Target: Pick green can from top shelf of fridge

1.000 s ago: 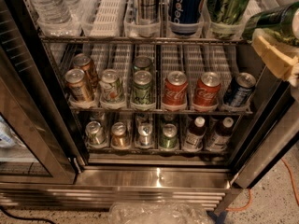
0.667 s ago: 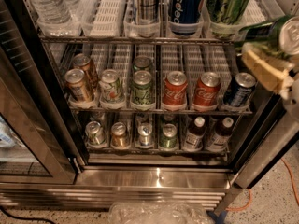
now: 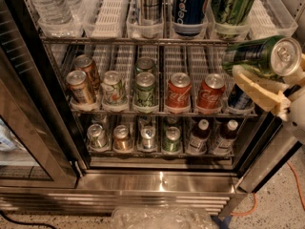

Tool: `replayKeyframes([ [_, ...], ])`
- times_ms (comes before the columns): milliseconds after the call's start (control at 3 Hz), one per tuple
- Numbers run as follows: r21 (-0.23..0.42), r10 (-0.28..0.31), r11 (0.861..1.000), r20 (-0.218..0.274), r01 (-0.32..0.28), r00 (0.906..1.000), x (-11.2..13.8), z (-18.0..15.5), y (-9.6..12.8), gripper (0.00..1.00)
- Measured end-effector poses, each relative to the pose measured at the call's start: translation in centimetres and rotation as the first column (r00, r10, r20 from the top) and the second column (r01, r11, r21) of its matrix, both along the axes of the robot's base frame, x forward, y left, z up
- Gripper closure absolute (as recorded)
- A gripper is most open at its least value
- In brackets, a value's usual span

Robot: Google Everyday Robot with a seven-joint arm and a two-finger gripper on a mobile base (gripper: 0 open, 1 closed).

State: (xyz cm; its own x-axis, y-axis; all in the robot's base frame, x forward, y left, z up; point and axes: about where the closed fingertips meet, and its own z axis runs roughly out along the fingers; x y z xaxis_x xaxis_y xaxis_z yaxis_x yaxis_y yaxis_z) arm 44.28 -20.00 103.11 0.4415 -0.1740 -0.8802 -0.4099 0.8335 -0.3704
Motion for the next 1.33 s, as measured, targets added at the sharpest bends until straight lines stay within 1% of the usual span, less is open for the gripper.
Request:
replayKeyframes([
  [333,0.000,0.000,1.000,0.000,0.000,1.0000,0.0,0.0,0.0,1.00],
  [667,-0.016,0.038,0.999,0.007,-0.038,0.9993,-0.7,-0.1,0.8,1.00],
  [1000,-0.050,0.113,0.992,0.010,-0.113,0.9935,-2.9,-0.9,2.4,1.00],
  [1333,-0.094,0.242,0.966,0.001,-0.241,0.9702,-5.7,-2.1,4.9,1.00],
])
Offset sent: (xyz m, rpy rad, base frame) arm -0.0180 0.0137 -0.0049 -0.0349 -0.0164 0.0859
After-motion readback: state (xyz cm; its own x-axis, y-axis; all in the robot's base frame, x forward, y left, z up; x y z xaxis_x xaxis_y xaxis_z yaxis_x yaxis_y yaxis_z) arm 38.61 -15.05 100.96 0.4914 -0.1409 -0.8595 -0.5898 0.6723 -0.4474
